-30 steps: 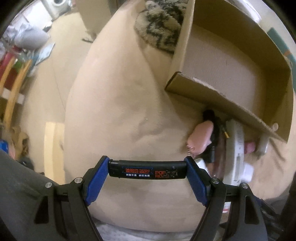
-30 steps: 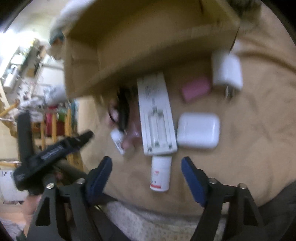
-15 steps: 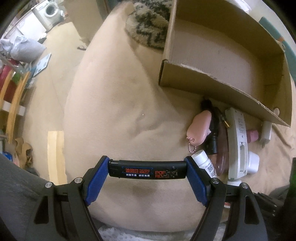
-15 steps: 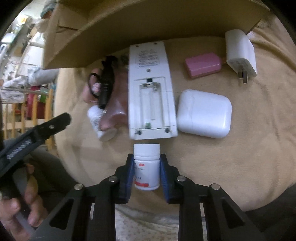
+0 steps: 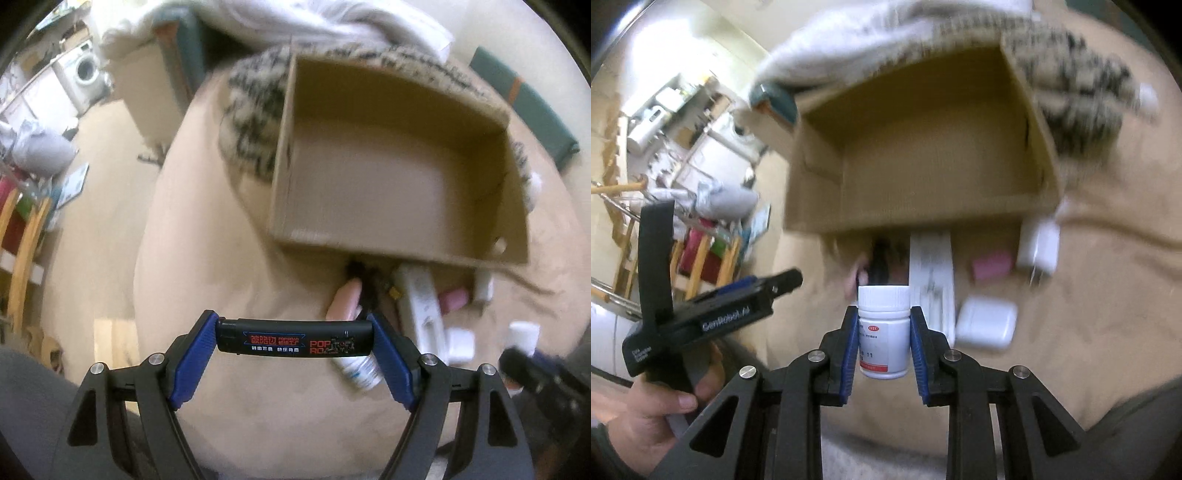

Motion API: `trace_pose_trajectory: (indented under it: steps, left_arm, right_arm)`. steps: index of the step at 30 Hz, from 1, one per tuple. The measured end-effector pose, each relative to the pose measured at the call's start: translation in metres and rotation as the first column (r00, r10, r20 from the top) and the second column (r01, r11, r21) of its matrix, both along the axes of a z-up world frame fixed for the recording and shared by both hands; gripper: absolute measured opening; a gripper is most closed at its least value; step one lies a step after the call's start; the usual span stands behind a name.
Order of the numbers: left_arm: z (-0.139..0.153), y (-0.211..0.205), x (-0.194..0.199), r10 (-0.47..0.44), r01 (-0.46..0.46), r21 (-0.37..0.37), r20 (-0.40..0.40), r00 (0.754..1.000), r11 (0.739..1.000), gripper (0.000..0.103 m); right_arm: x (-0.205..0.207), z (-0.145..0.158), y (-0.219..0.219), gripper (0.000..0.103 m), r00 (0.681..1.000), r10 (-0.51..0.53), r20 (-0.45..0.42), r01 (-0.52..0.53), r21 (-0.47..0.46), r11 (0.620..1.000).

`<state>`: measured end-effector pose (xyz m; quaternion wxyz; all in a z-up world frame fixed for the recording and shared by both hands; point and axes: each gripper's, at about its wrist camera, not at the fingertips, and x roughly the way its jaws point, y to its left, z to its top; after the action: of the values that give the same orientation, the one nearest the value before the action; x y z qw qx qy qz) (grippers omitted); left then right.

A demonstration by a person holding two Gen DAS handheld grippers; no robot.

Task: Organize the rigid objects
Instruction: 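Lift the tube with the left gripper while the right gripper grasps and lifts the pill bottle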

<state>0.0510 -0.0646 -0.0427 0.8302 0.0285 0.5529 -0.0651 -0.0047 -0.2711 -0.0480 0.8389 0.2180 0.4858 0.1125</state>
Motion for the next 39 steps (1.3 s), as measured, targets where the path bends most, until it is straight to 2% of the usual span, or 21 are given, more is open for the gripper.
trace_pose_trajectory:
  steps: [5, 9, 14, 23, 27, 30, 31, 39]
  left_arm:
    - [0.026, 0.003, 0.024, 0.009, -0.008, -0.015, 0.059, 0.998, 1.0, 0.079]
    - [0.041, -0.002, 0.045, 0.001, -0.002, 0.01, 0.107, 0.994, 1.0, 0.079]
    - [0.037, -0.012, 0.073, -0.013, 0.014, -0.011, 0.088, 0.996, 1.0, 0.079]
    - [0.024, -0.049, 0.107, -0.101, 0.1, 0.012, 0.173, 0.98, 0.995, 0.079]
    - [0.001, -0.056, 0.116, -0.111, 0.112, 0.0, 0.141, 0.984, 0.994, 0.079]
    - [-0.018, -0.059, 0.119, -0.107, 0.104, 0.031, 0.11, 0.988, 0.994, 0.079]
    - [-0.024, -0.059, 0.121, -0.103, 0.101, 0.02, 0.086, 0.991, 0.995, 0.079]
    - [-0.037, -0.06, 0.124, -0.104, 0.104, 0.01, 0.047, 0.993, 0.995, 0.079]
  right_arm:
    - [0.007, 0.028, -0.024, 0.028, 0.994, -0.036, 0.104, 0.039, -0.029, 0.999]
    - [0.035, 0.037, -0.03, 0.028, 0.99, -0.038, 0.135, 0.048, -0.07, 0.996]
    - [0.062, 0.038, -0.037, 0.028, 0.989, -0.029, 0.147, 0.045, -0.106, 0.993]
    - [0.105, 0.005, -0.025, 0.028, 0.994, -0.01, 0.105, 0.027, -0.157, 0.987]
    - [0.109, -0.013, -0.02, 0.028, 0.999, -0.002, 0.052, 0.01, -0.155, 0.988]
    - [0.109, -0.019, -0.015, 0.028, 0.999, 0.012, 0.035, -0.005, -0.173, 0.985]
    - [0.11, -0.02, -0.014, 0.028, 0.999, 0.015, 0.031, -0.01, -0.177, 0.984]
    - [0.117, -0.037, -0.019, 0.028, 0.999, -0.021, -0.04, 0.012, -0.195, 0.981]
